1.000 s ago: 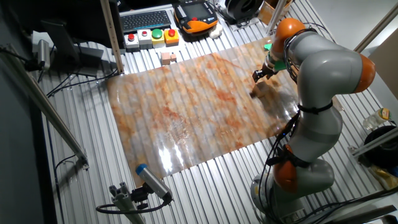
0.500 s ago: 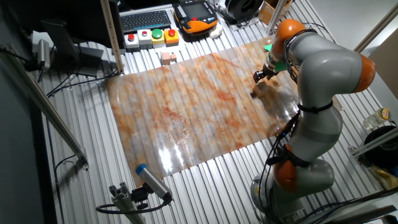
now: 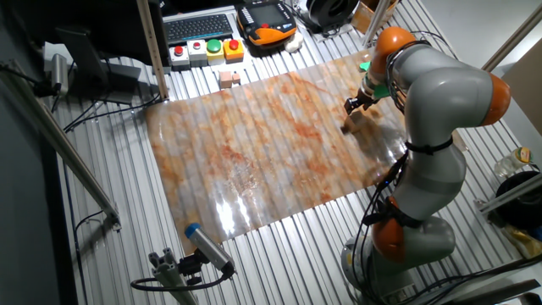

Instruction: Hold a small block with the gripper and sweep it from left to right on the table

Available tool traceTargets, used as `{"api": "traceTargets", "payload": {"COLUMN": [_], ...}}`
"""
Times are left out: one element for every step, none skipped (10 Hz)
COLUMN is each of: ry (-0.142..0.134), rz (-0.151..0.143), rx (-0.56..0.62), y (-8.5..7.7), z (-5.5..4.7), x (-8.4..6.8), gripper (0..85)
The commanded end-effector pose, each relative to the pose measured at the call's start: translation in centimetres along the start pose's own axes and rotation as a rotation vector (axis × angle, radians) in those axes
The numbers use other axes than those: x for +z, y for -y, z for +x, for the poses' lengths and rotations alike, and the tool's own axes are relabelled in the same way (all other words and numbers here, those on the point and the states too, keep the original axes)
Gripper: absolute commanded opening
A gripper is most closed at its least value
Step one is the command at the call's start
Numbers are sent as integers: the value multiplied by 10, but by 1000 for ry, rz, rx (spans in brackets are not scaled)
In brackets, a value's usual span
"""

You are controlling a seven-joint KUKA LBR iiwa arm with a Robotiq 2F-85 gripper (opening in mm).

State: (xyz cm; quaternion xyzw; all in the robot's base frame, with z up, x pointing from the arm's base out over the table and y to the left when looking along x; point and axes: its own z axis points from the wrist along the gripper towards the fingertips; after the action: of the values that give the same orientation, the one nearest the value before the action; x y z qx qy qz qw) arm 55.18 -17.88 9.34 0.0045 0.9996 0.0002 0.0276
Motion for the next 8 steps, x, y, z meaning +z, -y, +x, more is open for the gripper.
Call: {"api": "traceTargets", "payload": {"ry": [-1,-1,-11,-43,-60,-63,-60,-47], "rz": [1,6,25,26,21,21,23,29], "rx": [4,19,38,60,86,93,88,86], "y": [0,0,0,0,0,0,0,0], "z": [0,0,0,0,0,0,0,0], "x": [0,0,0,0,0,0,0,0], "gripper": [680,680,680,680,680,680,680,680]}}
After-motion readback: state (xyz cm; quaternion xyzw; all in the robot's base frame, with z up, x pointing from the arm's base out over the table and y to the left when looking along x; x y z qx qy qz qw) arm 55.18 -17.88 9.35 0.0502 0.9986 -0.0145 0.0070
